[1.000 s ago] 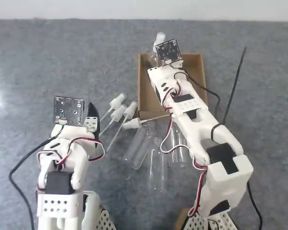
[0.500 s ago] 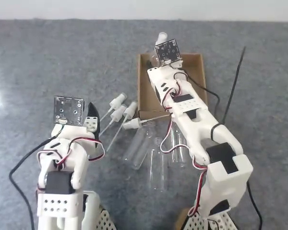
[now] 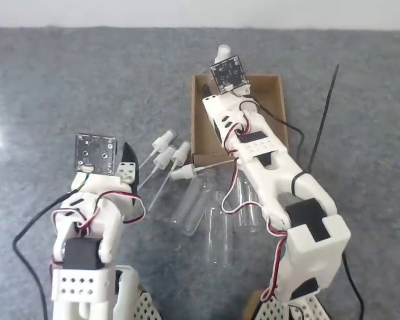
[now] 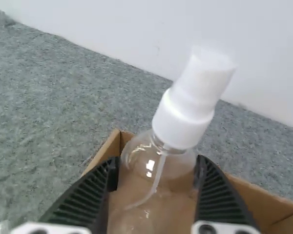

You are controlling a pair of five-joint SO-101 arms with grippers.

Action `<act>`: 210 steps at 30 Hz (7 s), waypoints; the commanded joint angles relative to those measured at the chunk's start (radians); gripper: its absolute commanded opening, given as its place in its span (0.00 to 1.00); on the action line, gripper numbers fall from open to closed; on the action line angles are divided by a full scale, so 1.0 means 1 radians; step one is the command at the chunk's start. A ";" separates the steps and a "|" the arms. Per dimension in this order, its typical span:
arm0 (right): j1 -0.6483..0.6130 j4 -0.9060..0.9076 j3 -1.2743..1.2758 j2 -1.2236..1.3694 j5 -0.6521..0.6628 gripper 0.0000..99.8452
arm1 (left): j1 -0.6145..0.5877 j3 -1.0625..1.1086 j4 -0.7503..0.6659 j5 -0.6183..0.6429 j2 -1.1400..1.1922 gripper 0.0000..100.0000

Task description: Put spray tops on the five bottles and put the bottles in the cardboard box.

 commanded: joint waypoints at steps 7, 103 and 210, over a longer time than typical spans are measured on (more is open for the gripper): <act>-0.010 -0.019 -0.057 -0.005 0.021 0.18 | -0.006 -0.024 -0.021 0.002 0.002 0.05; -0.013 0.338 -0.041 -0.211 0.012 0.01 | -0.006 -0.028 -0.026 0.003 0.011 0.05; 0.160 0.671 -0.040 -0.303 0.172 0.13 | 0.046 -1.761 0.641 0.120 1.633 0.24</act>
